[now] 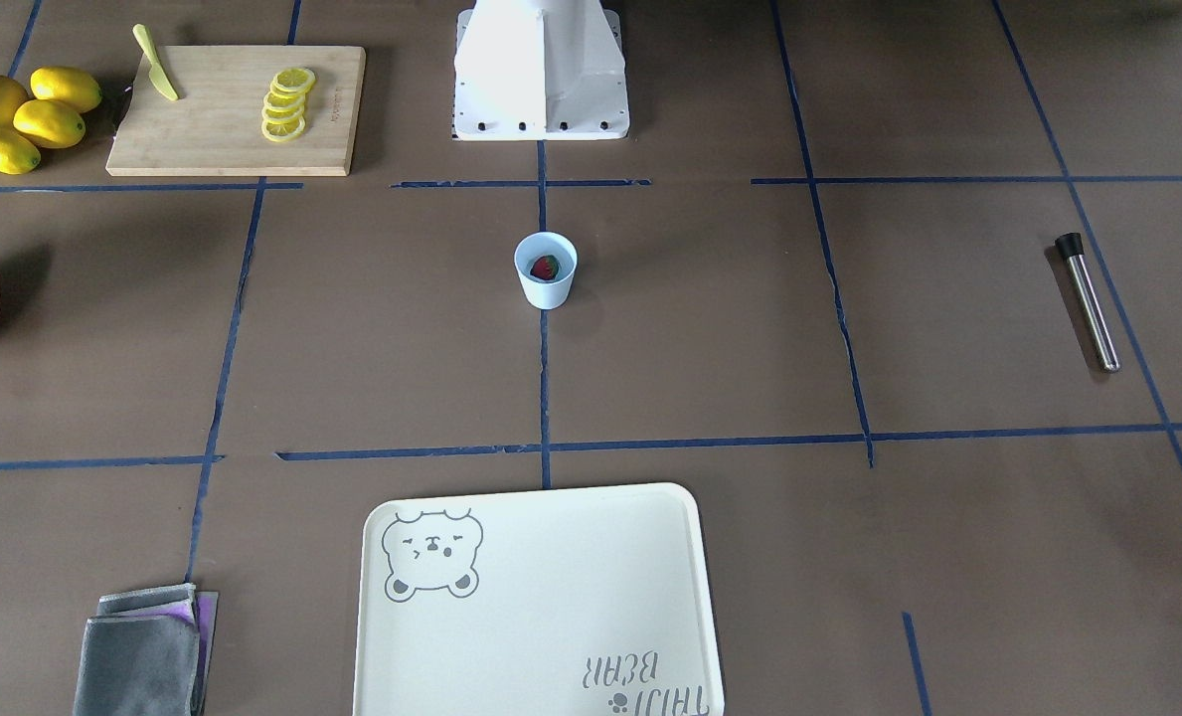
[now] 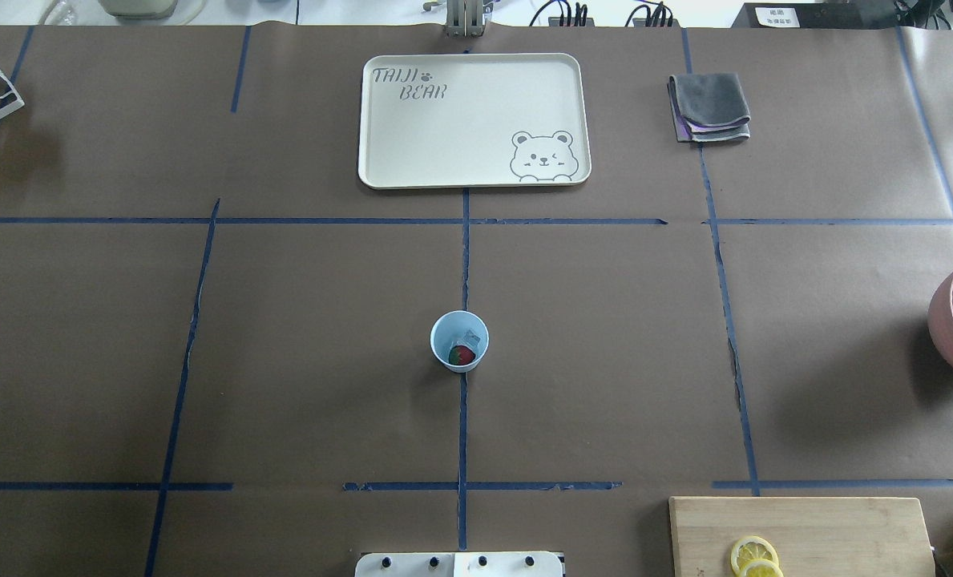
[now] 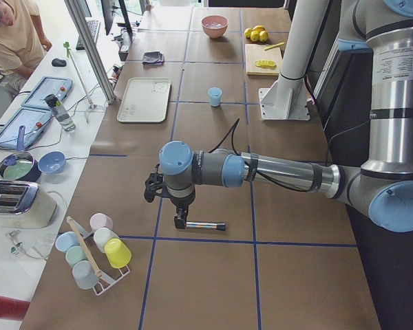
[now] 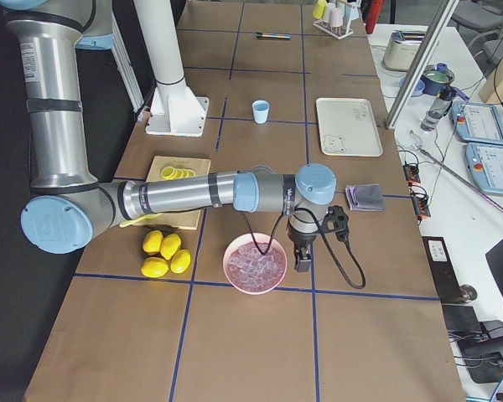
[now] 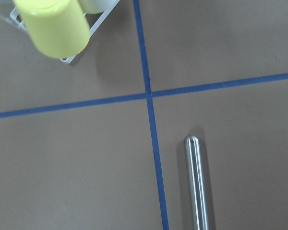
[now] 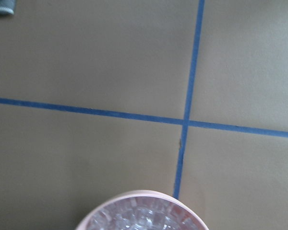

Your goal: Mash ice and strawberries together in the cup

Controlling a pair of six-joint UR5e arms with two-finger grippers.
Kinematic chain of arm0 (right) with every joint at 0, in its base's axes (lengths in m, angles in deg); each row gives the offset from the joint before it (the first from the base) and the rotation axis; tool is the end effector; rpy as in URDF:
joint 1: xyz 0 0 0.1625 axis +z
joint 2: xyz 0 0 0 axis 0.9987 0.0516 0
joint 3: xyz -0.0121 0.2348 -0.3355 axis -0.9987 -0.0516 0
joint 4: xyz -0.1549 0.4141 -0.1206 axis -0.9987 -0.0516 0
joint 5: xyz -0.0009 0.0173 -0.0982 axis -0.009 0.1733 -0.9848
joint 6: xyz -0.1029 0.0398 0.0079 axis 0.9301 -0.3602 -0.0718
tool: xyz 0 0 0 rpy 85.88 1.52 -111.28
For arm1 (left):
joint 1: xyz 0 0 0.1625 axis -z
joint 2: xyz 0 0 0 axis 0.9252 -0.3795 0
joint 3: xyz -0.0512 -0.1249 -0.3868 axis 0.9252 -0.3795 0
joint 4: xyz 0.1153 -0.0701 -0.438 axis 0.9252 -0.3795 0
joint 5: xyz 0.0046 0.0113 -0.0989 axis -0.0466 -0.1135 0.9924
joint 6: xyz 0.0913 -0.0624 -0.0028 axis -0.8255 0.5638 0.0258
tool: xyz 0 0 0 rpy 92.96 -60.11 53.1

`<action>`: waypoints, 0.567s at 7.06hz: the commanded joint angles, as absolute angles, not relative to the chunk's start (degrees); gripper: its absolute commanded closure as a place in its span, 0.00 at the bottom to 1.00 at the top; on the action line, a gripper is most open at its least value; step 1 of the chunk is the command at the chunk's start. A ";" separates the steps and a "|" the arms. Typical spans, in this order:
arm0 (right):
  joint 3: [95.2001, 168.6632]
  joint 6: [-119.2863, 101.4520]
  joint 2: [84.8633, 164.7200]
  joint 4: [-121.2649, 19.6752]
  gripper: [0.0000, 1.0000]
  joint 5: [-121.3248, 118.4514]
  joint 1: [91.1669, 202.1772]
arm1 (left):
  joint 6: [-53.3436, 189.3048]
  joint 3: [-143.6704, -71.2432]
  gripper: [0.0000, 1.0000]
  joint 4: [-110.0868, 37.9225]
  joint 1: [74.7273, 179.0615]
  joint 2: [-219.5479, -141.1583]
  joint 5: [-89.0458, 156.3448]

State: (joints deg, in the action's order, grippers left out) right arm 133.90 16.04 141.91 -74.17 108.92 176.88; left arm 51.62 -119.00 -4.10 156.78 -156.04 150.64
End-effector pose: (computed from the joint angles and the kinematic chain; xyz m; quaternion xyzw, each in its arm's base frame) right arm 0.0558 -0.5530 0.5951 0.0092 -0.3698 -0.0628 0.9269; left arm -0.0424 -0.5037 0.5809 0.0192 0.4107 0.0277 0.9111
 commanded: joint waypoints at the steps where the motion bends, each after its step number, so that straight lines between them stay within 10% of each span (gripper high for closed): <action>1: 130.43 18.92 142.00 -74.77 0.01 109.40 178.44 | 53.67 -119.84 0.00 -3.21 157.35 -153.99 155.71; 4: 129.82 18.83 142.26 -75.03 0.01 109.22 178.53 | 54.13 -119.40 0.00 -3.83 157.00 -153.91 152.32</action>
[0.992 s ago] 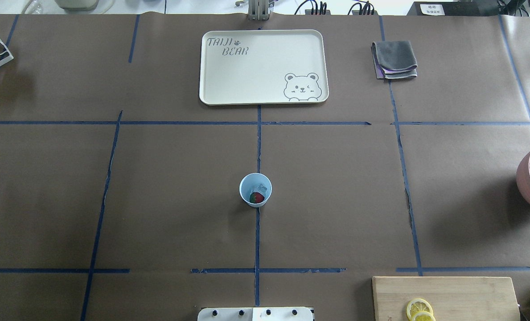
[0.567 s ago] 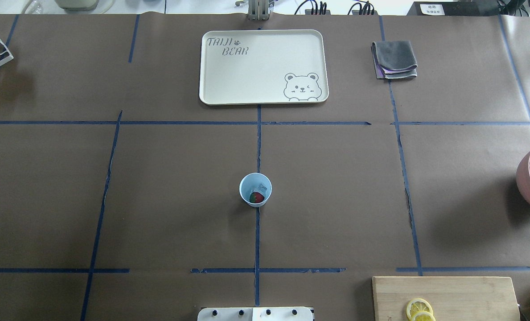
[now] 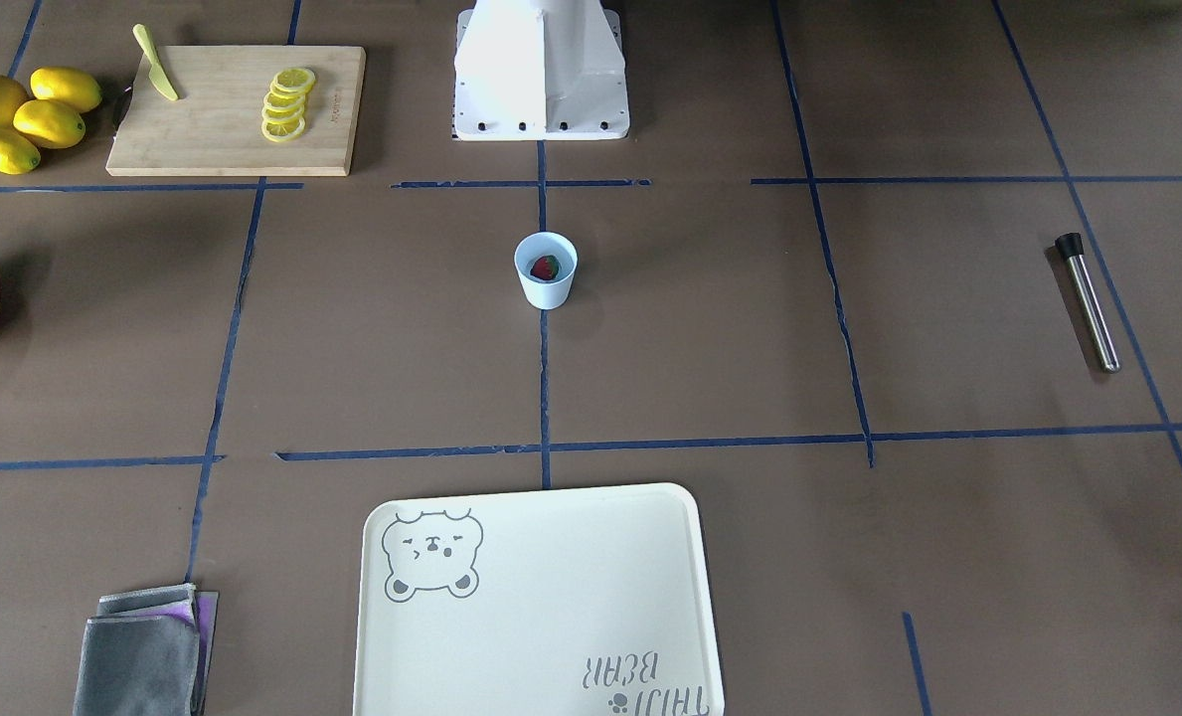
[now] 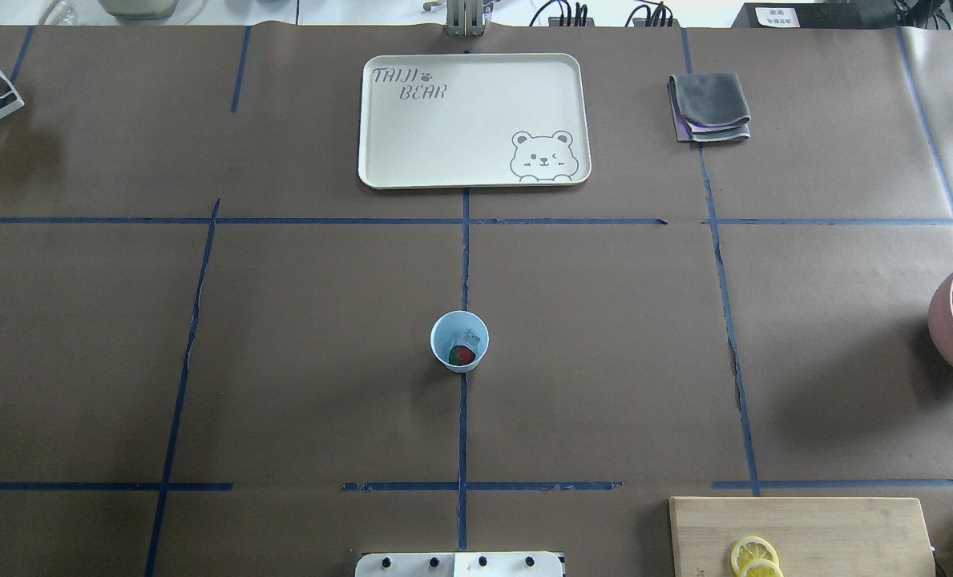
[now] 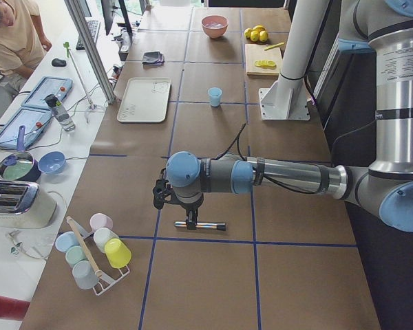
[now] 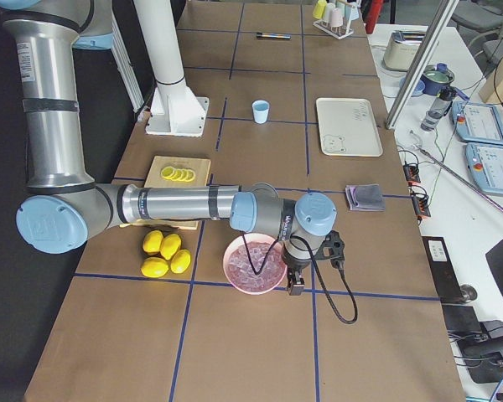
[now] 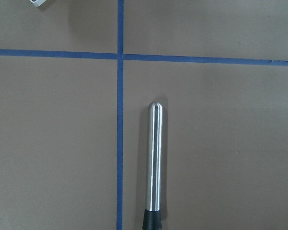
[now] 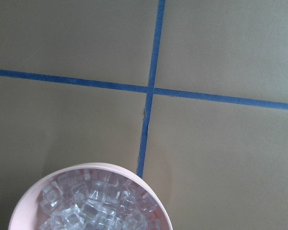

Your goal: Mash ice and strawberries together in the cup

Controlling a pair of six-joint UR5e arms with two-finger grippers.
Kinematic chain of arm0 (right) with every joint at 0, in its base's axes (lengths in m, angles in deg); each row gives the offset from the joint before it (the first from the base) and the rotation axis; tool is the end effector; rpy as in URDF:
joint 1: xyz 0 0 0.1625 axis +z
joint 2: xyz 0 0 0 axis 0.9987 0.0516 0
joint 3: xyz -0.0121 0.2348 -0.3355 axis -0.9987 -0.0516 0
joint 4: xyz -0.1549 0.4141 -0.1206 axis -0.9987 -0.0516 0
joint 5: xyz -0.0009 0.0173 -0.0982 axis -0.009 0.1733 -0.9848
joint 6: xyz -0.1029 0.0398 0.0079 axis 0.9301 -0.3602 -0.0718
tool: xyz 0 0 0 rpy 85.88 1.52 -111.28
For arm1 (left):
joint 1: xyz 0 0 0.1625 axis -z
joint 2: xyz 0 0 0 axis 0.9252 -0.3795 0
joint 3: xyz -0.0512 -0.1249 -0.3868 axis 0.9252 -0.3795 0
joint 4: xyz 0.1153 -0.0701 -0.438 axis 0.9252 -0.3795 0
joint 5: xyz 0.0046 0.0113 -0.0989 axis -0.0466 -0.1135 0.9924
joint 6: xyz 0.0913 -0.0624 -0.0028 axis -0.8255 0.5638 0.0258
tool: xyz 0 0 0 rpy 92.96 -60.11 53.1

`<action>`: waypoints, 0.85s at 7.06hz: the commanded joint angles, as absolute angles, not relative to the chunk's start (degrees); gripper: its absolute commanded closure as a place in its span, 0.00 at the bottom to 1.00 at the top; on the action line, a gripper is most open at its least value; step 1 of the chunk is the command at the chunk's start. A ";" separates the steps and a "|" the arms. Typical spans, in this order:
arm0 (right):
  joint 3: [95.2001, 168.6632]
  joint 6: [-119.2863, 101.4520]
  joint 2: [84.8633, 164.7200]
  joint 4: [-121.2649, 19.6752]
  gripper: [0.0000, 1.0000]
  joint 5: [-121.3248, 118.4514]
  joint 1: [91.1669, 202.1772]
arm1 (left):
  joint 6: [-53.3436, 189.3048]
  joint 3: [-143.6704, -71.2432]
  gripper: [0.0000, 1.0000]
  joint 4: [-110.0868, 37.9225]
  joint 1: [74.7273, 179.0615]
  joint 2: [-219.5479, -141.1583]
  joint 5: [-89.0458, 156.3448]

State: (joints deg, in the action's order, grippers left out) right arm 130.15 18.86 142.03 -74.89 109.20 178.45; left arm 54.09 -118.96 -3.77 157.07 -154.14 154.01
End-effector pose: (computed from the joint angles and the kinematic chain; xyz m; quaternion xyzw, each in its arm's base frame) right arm 0.0704 -0.5465 0.6317 -0.0134 -0.3749 -0.0578 0.9251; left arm -0.0409 -0.4888 0.5933 -0.0070 0.4375 -0.0024 0.8992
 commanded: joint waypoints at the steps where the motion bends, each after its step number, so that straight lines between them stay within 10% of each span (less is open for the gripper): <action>1: 129.29 18.92 143.56 -74.51 0.01 109.74 178.71 | 54.13 -120.54 0.00 -3.65 157.00 -152.95 151.43; 6: 131.64 19.98 143.14 -74.24 0.01 109.32 179.59 | 53.87 -122.56 0.00 -4.61 156.99 -151.89 149.93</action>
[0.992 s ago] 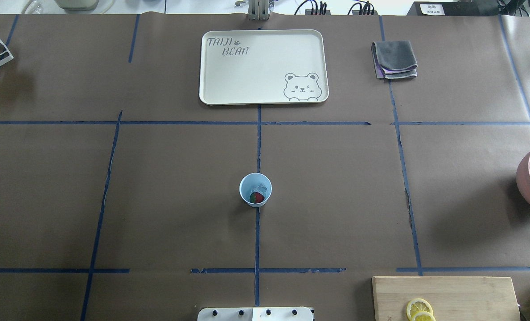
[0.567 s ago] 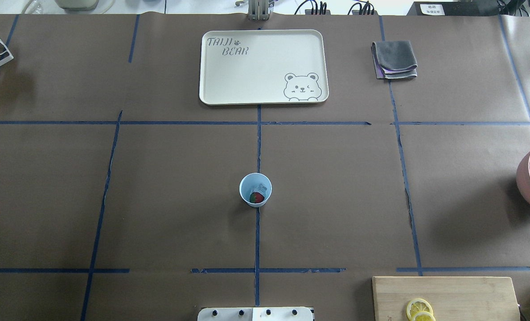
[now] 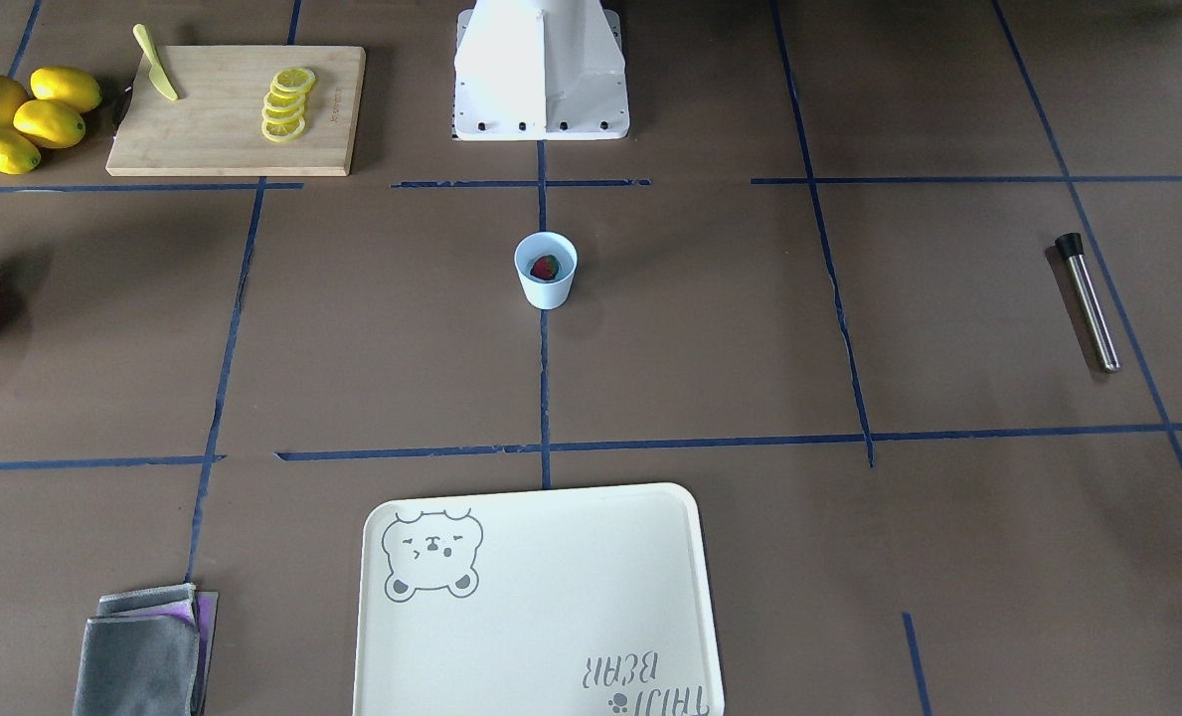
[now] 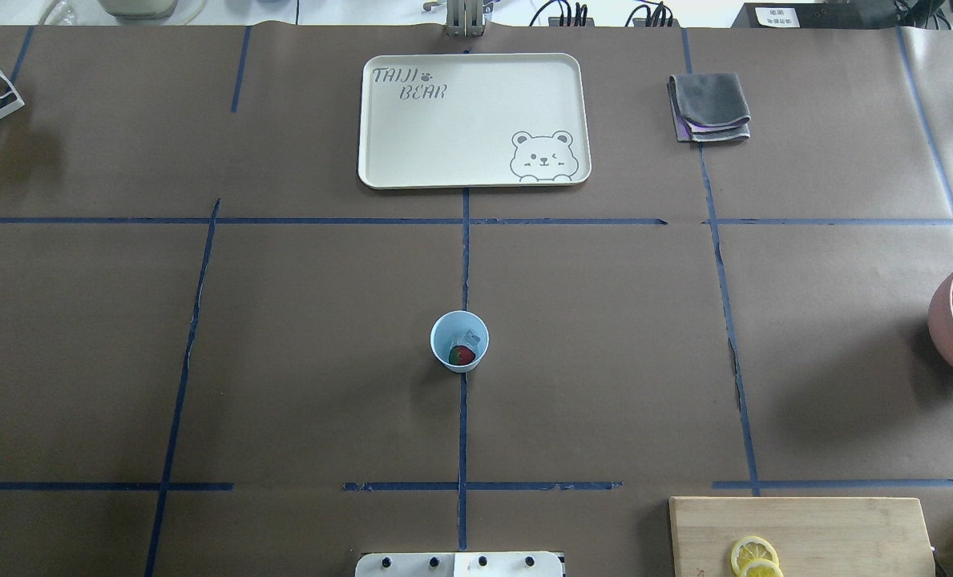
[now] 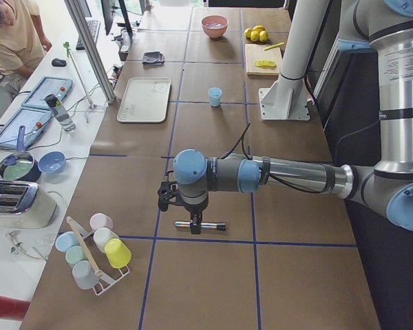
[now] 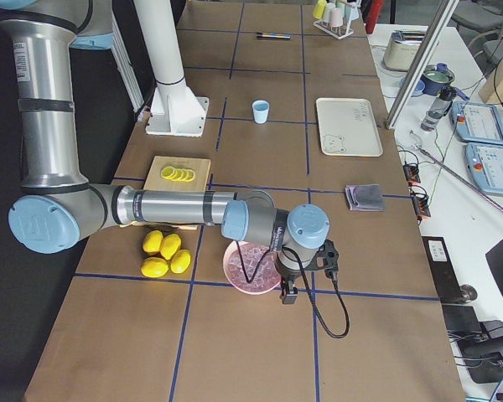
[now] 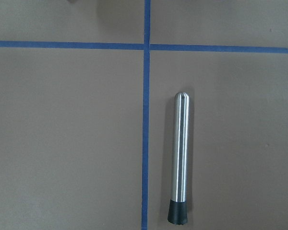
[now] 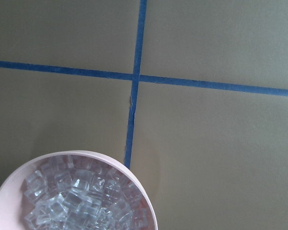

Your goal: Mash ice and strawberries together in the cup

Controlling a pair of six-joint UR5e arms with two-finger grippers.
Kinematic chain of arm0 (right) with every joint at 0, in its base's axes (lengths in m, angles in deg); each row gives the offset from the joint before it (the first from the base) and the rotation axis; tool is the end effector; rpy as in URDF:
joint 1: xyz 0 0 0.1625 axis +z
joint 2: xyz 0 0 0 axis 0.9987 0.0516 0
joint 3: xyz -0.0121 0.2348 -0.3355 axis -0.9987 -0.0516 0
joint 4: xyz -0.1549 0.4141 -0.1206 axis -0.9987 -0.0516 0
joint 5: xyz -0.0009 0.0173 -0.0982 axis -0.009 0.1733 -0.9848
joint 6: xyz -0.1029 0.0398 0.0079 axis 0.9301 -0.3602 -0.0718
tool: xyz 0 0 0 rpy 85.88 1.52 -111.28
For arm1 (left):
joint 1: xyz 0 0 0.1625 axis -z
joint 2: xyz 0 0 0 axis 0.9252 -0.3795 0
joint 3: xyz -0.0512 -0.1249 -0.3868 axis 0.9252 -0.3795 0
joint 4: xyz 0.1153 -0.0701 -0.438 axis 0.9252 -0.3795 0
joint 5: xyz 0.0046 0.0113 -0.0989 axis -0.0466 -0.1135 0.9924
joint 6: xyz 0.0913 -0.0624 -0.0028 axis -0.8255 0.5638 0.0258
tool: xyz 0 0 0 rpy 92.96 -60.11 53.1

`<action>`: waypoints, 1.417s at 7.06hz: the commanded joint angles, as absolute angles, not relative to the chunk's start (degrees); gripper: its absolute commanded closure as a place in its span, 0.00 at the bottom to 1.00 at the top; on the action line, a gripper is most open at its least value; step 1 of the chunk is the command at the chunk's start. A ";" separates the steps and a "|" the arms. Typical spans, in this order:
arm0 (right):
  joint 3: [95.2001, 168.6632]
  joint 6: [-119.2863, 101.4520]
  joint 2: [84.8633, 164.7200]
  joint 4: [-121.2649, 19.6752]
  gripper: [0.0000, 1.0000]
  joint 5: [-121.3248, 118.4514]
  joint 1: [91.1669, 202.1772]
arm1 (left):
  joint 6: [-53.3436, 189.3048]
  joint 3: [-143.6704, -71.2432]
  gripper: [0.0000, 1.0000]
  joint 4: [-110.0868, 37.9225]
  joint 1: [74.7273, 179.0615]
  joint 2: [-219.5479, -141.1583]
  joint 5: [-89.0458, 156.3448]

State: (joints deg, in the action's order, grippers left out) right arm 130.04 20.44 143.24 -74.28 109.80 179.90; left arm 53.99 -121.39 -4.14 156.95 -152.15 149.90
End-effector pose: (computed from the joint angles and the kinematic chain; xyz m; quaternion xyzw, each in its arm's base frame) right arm 0.0829 -0.5355 0.6424 -0.0084 -0.3806 -0.0560 0.9230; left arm -0.0452 -0.4756 0.5927 -0.0002 0.4050 0.0023 0.9143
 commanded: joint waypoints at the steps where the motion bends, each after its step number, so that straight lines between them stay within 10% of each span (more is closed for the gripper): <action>1: 131.05 20.06 141.66 -74.42 0.01 108.53 176.28 | 53.87 -123.96 0.00 -4.53 157.00 -151.71 149.84; 6: 133.31 20.33 140.76 -74.15 0.01 106.06 176.51 | 49.03 -131.36 0.00 -4.79 156.82 -143.36 149.84; 10: 138.08 20.50 144.89 -74.15 0.01 106.41 180.29 | 52.26 -125.83 0.00 -3.83 156.73 -152.63 149.58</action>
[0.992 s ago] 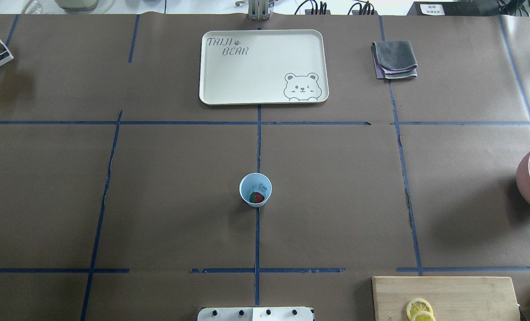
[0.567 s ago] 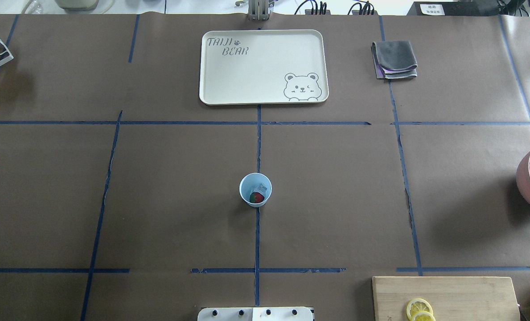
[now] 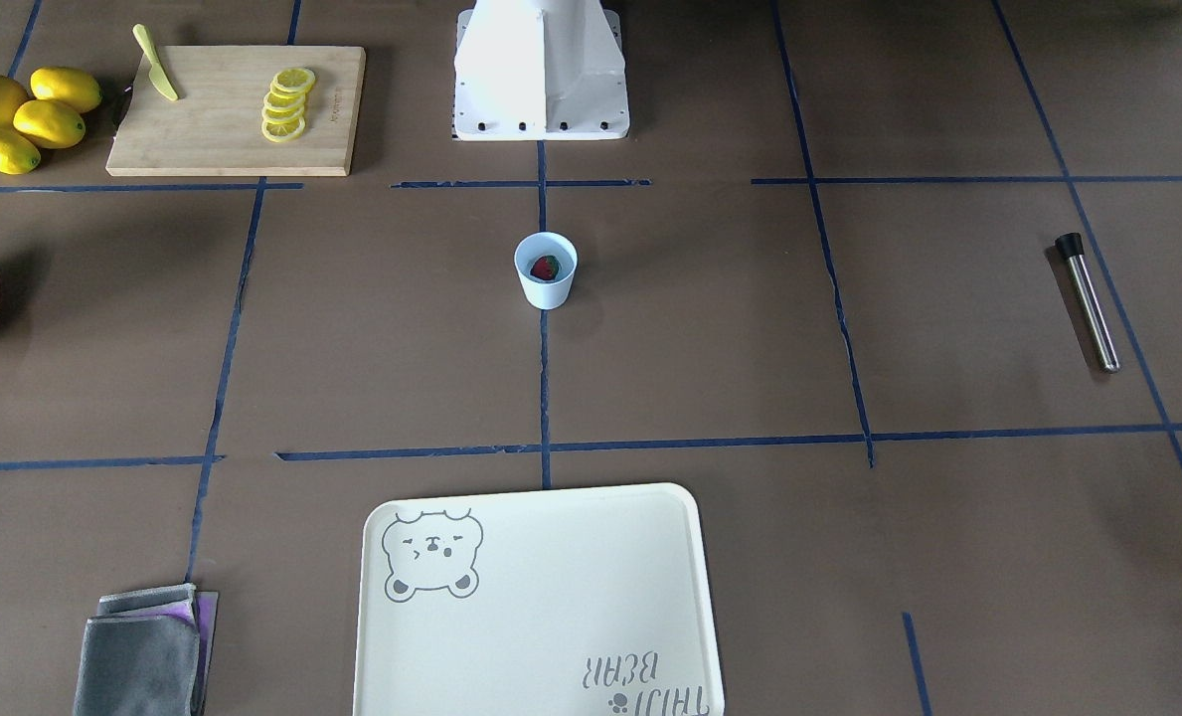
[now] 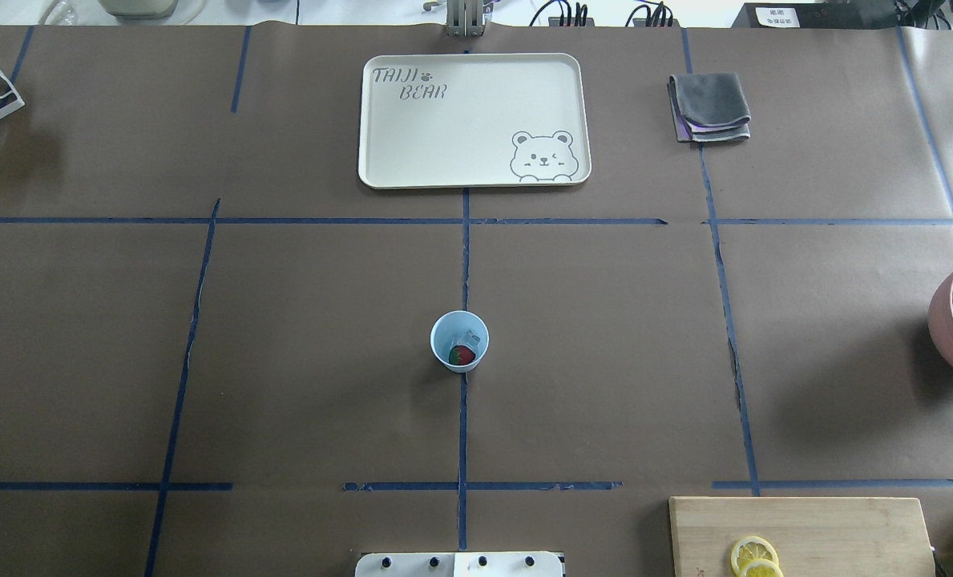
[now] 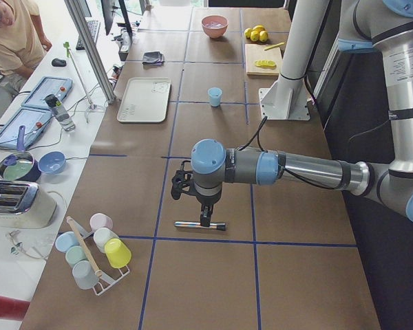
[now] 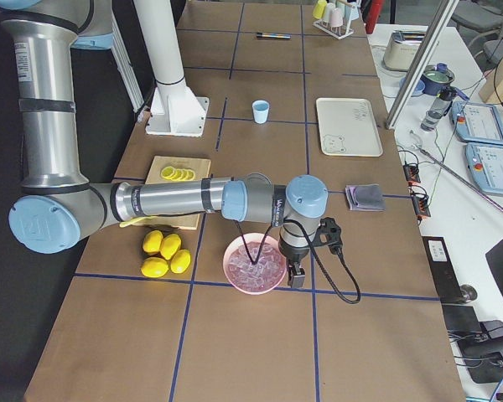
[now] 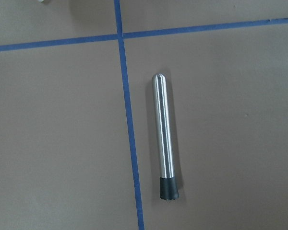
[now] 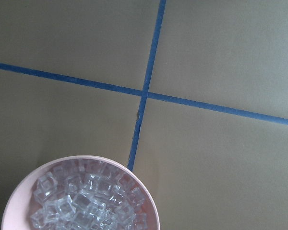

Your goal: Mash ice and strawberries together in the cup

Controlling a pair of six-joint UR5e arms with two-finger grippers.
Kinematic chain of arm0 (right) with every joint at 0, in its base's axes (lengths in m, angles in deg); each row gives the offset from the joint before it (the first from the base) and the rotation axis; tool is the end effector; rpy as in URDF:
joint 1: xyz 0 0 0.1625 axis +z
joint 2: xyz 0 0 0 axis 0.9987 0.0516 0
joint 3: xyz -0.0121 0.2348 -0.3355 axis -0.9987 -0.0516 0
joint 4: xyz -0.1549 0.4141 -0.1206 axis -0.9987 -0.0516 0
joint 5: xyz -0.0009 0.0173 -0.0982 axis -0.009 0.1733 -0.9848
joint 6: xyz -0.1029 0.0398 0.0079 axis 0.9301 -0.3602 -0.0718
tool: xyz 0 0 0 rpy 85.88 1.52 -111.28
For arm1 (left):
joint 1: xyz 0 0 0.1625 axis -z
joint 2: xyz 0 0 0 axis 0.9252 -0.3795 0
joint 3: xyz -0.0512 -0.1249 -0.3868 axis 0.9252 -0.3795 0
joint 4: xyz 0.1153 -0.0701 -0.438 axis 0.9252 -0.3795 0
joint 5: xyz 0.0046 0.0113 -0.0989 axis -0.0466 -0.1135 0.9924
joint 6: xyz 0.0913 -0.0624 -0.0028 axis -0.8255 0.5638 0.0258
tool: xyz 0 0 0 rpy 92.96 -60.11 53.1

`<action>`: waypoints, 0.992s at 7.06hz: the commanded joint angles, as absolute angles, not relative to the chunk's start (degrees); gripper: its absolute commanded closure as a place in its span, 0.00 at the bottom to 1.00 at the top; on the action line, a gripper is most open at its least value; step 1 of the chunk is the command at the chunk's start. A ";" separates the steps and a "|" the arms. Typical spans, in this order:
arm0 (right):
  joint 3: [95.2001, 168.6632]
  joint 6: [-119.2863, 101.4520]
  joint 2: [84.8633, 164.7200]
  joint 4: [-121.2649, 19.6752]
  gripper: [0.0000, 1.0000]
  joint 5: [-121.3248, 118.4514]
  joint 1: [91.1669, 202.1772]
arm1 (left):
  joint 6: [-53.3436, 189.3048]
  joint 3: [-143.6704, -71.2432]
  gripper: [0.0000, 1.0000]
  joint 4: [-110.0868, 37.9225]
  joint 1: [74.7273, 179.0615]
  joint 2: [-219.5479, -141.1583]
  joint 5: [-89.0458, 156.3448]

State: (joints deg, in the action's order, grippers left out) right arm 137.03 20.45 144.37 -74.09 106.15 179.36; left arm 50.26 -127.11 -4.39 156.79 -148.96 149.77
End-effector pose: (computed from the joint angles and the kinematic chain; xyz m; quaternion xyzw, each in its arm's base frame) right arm 0.0830 -0.5326 0.5929 0.0343 -0.3455 -0.0818 0.9342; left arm -0.0444 -0.4541 0.5647 0.0346 0.4032 0.0431 0.9134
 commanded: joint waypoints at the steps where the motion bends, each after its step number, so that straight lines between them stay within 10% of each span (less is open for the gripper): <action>1: 138.16 20.59 145.42 -74.07 0.01 105.71 180.21 | 53.33 -123.74 0.00 -3.91 156.82 -154.85 149.40; 7: 139.40 20.60 147.36 -73.98 0.01 105.53 180.03 | 52.81 -116.34 0.00 -4.35 154.01 -158.56 148.96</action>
State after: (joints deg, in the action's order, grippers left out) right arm 139.65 21.03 147.76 -74.00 105.53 180.12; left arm 52.78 -117.87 -4.43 154.53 -158.48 149.11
